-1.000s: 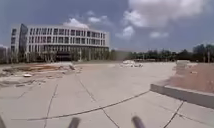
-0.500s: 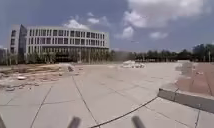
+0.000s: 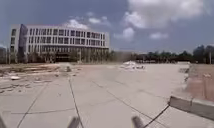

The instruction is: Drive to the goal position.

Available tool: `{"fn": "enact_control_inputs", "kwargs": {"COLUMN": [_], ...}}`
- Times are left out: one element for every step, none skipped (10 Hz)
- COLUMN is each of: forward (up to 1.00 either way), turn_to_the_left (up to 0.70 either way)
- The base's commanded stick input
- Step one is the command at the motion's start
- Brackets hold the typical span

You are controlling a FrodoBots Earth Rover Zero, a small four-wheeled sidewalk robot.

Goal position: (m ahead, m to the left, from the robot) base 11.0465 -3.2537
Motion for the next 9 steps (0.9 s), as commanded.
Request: {"fn": "enact_control_inputs", "kwargs": {"forward": [0.7,0.7,0.7,0.7,0.7,0.7,0.7,0.7,0.7], "turn_to_the_left": [0.0,0.0,0.0,0.0,-0.35,-0.35,-0.35,-0.35,-0.35]}}
